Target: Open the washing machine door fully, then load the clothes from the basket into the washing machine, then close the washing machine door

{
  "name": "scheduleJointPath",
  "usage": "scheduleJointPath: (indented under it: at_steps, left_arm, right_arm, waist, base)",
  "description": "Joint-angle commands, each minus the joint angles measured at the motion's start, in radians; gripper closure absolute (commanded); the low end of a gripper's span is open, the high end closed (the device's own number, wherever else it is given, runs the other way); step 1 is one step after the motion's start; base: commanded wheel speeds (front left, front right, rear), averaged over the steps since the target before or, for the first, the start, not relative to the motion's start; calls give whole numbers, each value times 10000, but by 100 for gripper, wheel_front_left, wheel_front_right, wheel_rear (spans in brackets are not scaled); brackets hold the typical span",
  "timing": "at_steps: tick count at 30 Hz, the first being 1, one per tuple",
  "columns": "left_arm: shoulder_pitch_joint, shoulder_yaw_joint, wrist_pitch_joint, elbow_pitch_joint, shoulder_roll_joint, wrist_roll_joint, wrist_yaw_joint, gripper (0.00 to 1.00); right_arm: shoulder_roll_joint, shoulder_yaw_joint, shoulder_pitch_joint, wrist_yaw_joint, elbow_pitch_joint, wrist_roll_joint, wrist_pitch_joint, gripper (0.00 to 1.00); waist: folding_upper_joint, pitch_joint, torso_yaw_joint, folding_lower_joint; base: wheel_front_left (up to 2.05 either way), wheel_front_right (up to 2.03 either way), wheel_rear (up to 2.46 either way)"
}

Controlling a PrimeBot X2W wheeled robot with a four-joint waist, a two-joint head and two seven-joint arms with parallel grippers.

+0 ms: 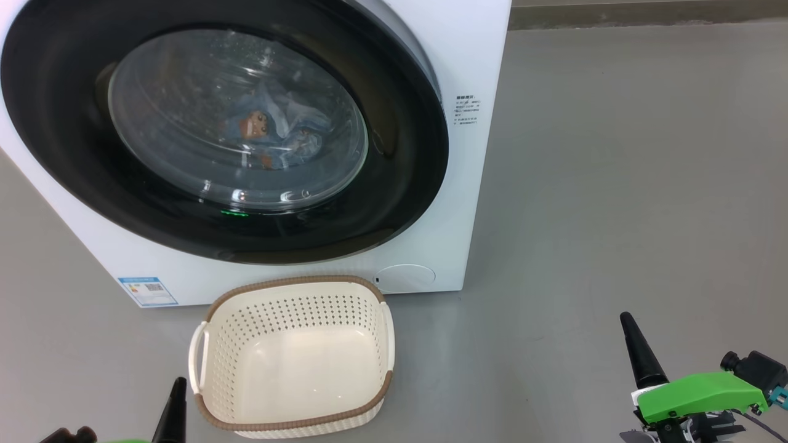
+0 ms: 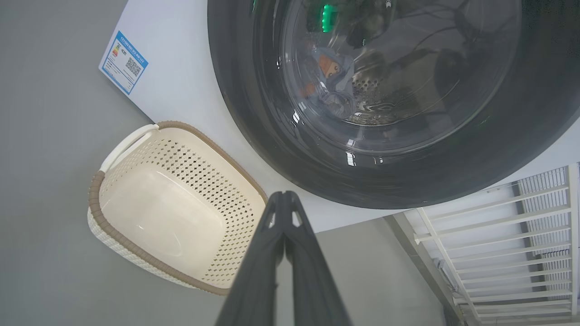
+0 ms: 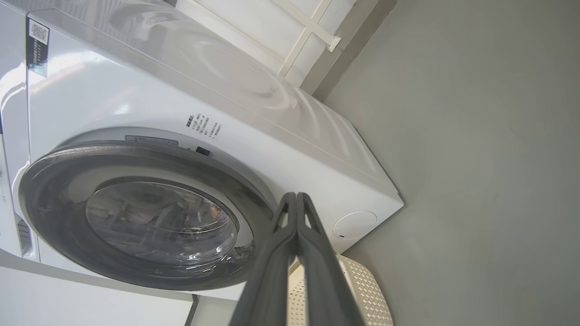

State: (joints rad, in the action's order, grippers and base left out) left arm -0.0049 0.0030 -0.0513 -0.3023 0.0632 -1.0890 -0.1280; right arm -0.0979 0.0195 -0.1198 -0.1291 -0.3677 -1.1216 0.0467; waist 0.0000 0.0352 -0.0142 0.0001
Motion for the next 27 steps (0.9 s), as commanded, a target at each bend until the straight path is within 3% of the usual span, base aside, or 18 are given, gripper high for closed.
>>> scheduleJointPath:
  at_steps: [1, 27]
  left_arm:
    - [-459, 265, 67, 292, 115, -185, -20, 100]
    - [-744, 658, 835, 432, 16, -2724, -23, 100]
  right_arm:
    - [-21, -36, -72, -10, 312, -189, -59, 100]
    - [223, 453, 24, -13, 773, -2540, -830, 100]
  waist:
    - [0, -4, 3, -1]
    - [0, -164, 73, -1]
  base:
    - [0, 0, 0]
    - [0, 0, 0]
